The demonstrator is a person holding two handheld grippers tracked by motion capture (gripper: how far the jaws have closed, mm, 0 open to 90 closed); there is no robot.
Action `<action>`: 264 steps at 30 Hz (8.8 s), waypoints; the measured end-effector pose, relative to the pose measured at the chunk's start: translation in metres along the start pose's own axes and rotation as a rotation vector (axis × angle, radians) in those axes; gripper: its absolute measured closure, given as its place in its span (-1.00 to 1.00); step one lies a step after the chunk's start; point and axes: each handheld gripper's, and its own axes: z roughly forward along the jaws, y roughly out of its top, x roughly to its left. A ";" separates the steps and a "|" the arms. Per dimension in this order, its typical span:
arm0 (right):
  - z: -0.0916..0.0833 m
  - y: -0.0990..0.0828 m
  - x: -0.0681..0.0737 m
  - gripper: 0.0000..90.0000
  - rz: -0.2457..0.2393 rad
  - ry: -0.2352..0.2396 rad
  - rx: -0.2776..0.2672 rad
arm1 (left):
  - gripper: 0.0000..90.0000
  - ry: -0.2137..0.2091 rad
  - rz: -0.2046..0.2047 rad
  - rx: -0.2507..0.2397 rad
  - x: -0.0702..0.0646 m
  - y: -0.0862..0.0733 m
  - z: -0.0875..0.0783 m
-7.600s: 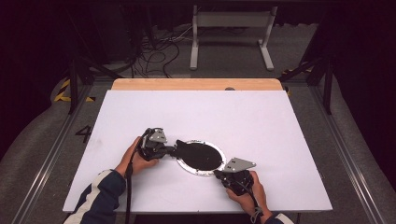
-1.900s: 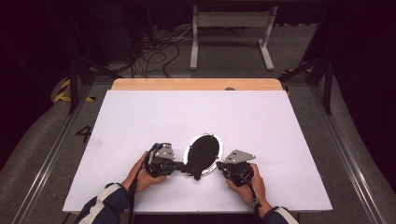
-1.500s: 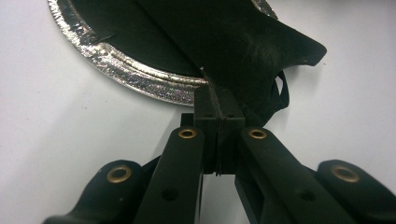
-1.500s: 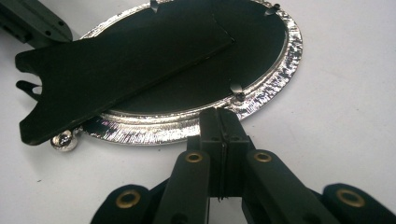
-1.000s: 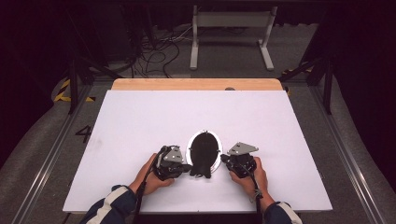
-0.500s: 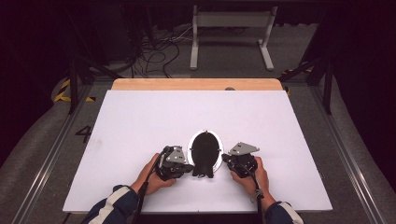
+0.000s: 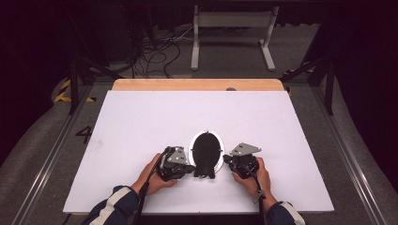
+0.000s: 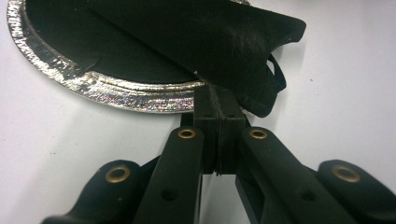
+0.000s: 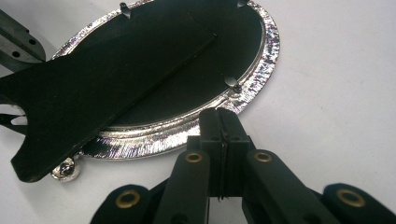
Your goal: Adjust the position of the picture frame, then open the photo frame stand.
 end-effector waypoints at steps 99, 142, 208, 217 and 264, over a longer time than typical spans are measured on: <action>-0.010 0.000 0.018 0.49 0.121 0.426 0.111 | -0.68 0.263 -0.203 -0.073 0.011 -0.094 -0.085; 0.013 0.001 -0.004 0.30 0.656 0.580 -0.010 | -0.67 0.234 -0.194 -0.014 0.011 -0.087 -0.070; 0.012 0.007 0.003 0.51 0.295 0.613 -0.112 | -0.44 -0.137 -0.308 -0.246 0.061 0.003 -0.005; 0.011 0.006 0.002 0.54 0.303 0.610 -0.093 | 0.01 -0.120 -0.291 -0.284 0.062 0.000 -0.015; -0.007 0.016 0.005 0.79 0.212 0.592 -0.095 | 0.56 0.018 -0.052 -0.294 0.036 0.006 -0.032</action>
